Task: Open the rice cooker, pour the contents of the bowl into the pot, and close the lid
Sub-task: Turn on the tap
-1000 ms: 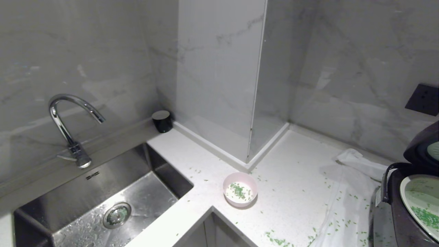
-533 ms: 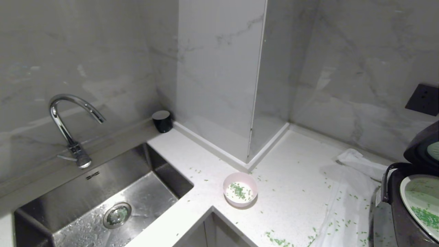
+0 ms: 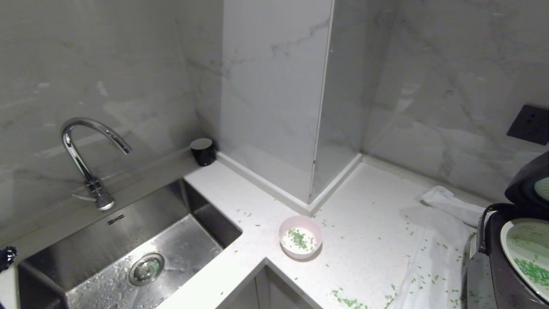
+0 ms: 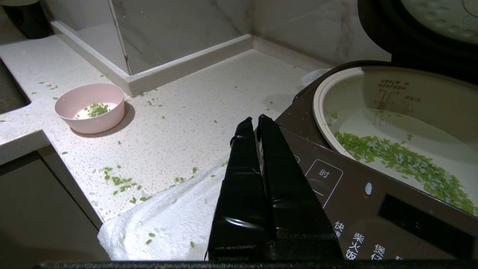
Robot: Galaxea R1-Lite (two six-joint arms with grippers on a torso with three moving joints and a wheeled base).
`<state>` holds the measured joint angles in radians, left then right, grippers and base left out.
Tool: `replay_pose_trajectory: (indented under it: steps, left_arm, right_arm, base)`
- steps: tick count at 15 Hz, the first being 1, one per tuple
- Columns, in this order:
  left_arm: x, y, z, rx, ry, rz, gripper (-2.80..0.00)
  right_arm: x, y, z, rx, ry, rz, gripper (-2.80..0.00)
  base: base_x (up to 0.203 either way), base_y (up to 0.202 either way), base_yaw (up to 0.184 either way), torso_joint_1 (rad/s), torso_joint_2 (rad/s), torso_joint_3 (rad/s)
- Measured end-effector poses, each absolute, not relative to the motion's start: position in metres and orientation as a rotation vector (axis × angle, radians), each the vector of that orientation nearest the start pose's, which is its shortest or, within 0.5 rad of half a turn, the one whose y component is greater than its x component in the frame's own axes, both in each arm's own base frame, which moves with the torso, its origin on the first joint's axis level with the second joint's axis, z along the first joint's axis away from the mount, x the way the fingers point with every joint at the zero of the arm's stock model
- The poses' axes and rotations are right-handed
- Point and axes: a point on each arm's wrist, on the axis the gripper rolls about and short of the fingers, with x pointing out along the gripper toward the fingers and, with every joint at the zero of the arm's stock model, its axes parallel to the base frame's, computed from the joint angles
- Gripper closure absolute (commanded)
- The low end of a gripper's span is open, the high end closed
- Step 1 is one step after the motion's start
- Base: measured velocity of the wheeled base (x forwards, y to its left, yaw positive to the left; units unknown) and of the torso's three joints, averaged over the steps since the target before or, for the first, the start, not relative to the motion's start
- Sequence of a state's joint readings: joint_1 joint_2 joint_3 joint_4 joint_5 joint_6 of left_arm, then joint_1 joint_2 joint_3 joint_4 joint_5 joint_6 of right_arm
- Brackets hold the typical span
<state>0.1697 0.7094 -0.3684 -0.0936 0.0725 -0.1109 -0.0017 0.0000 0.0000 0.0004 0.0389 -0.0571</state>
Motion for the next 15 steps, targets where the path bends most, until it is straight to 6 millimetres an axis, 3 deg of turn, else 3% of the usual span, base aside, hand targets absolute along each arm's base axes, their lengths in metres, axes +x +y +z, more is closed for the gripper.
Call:
replay_pose_trajectory:
  steps: [2, 5, 8, 11, 12, 15]
  left_arm:
    - [0.102, 0.026, 0.191, -0.185, 0.298, 0.371, 0.00]
    - [0.160, 0.049, 0.180, -0.260, 0.424, 0.525, 0.00]
    - [0.206, 0.066, 0.161, -0.341, 0.516, 0.612, 0.00]
    - [0.244, 0.077, 0.154, -0.397, 0.528, 0.640, 0.00]
    - [0.252, 0.079, 0.150, -0.405, 0.538, 0.645, -2.80]
    - [0.276, 0.086, 0.133, -0.413, 0.531, 0.673, -2.80]
  right_arm:
    - [-0.023, 0.001, 0.075, -0.057, -0.001, 0.038, 0.00]
    - [-0.023, 0.001, 0.075, -0.058, -0.001, 0.038, 0.00]
    - [-0.023, 0.001, 0.075, -0.058, -0.001, 0.038, 0.00]
    - [-0.023, 0.001, 0.075, -0.057, -0.001, 0.037, 0.00]
    - [-0.023, 0.001, 0.075, -0.057, 0.000, 0.038, 0.00]
    - [-0.023, 0.001, 0.075, -0.057, 0.000, 0.038, 0.00]
  base:
    - [0.000, 0.000, 0.000, 0.000, 0.00, 0.000]
    - [0.000, 0.000, 0.000, 0.000, 0.00, 0.000]
    - [0.000, 0.000, 0.000, 0.000, 0.00, 0.000]
    - [0.000, 0.000, 0.000, 0.000, 0.00, 0.000]
    - [0.000, 0.000, 0.000, 0.000, 0.00, 0.000]
    - [0.000, 0.000, 0.000, 0.000, 0.00, 0.000]
